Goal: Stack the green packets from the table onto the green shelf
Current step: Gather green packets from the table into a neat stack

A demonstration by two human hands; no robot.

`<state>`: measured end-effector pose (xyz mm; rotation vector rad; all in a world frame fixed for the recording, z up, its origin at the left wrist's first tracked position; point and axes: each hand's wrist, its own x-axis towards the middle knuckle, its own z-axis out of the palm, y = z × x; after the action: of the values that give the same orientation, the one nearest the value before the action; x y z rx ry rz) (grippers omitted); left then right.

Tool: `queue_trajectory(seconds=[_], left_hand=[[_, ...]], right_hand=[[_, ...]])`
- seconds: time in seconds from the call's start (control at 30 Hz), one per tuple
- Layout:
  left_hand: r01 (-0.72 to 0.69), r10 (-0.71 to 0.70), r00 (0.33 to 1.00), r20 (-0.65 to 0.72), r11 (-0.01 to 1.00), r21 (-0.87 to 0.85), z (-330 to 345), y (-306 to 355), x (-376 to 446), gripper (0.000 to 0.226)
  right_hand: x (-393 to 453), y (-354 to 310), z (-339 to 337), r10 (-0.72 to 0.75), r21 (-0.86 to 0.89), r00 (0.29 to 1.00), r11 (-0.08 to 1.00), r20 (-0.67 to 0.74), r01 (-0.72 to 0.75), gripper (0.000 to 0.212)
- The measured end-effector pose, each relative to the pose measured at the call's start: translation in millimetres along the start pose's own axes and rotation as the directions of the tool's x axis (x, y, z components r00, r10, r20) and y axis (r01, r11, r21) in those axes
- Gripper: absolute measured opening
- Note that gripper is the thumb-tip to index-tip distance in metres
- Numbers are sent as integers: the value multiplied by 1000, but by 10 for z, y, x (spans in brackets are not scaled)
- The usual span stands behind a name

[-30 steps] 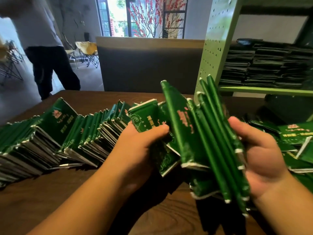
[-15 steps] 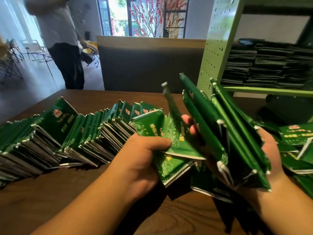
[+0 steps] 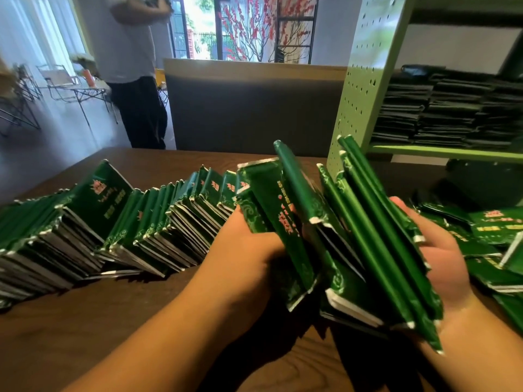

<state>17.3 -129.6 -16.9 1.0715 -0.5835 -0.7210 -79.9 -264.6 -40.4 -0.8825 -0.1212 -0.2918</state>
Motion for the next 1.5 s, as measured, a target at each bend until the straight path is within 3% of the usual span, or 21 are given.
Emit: queue_trajectory(seconds=[0.03,0.07,0.13,0.27,0.33,0.4,0.47,0.6,0.67,0.73,0.8,0.97,1.13,1.37,1.5], left_hand=[[48,-49,999,-11,995,-87,-22,-6,3,56],[82,-87,996,-18,978,-190,-34,5,-11,57],[87,-113,992,-55,933,-350,-39,53,-31,45],[139,-161,984,-69,957,-256,52,100,-7,40],[136,-166,984,-59,929,-343,95,118,14,27],[114,-152,987,-52,889,-442,111,150,10,28],[98,-142,988,-53,867,-489,108,157,21,34],[164,-215,973,-79,895,-415,107,161,17,20],[174,-219,974,-65,896,-408,100,158,8,21],[172,-208,977,-37,883,-438,81,152,9,30],[164,-195,981,-22,876,-454,71,158,10,30],[122,-142,987,-72,965,-234,77,134,-33,10],[89,-86,996,34,990,-108,73,116,-27,27],[-9,1,996,-85,996,-92,33,83,25,29],[-107,112,986,-122,993,46,39,89,12,25]], right_hand=[[-80,-225,-31,-21,-117,992,993,-121,7,57],[-22,-297,-114,35,-18,997,999,-71,-36,57],[16,-321,-67,157,8,988,988,7,-157,58],[-12,-351,-141,121,12,988,993,-99,-121,58],[-8,-388,-150,190,108,980,977,-52,-184,56],[25,-427,-142,199,139,980,971,-6,-196,56],[39,-476,-214,149,95,985,986,-88,-141,58],[41,-485,-221,39,-18,951,999,-307,-47,53],[92,-475,-149,60,77,973,996,-221,-44,38],[103,-477,17,-16,-9,958,1000,-285,14,33],[111,-480,86,-1,-22,949,1000,-316,-6,22],[124,-447,91,19,-48,950,998,-311,-36,27],[135,-424,76,110,-42,949,991,-296,-128,28],[126,-453,77,55,-59,943,995,-329,-79,27],[104,-449,103,114,-53,946,989,-302,-136,25]])
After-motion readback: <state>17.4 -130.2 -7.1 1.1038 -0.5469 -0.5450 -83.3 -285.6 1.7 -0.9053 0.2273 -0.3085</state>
